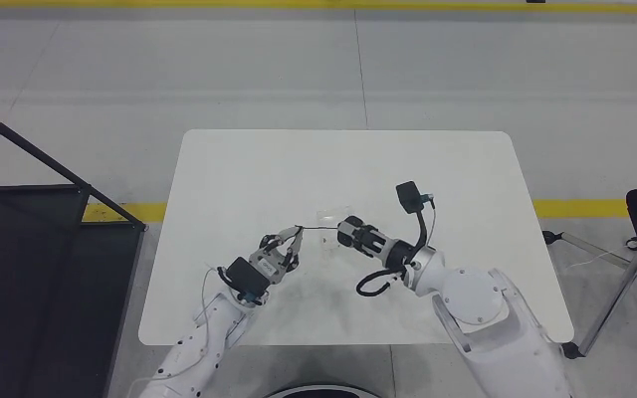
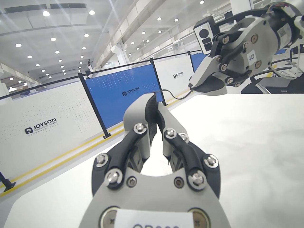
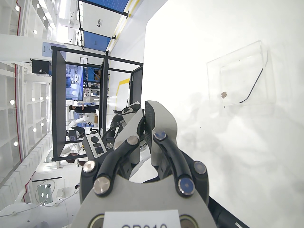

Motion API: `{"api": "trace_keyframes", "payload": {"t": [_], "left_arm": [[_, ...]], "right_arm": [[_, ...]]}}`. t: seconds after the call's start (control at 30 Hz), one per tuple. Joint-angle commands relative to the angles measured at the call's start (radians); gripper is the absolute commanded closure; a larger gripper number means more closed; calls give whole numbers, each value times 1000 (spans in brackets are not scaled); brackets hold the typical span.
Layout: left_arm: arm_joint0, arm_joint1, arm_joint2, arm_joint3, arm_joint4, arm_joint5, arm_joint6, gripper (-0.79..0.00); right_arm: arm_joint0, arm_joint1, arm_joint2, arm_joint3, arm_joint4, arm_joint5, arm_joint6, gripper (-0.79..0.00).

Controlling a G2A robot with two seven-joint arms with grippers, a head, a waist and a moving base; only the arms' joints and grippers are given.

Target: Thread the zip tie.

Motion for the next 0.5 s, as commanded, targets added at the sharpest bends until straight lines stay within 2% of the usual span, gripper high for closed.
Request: {"api": "trace_keyframes", "payload": {"t": [0.0, 0.47], "left_arm": [[-1, 0, 2, 0, 3, 1, -5, 0], [-16, -4, 9, 16, 5, 8, -31, 0]], "right_arm": [[-4, 0, 2, -1, 1, -14, 0, 0], [-28, 5, 43, 13, 70, -162, 62, 0]]}}
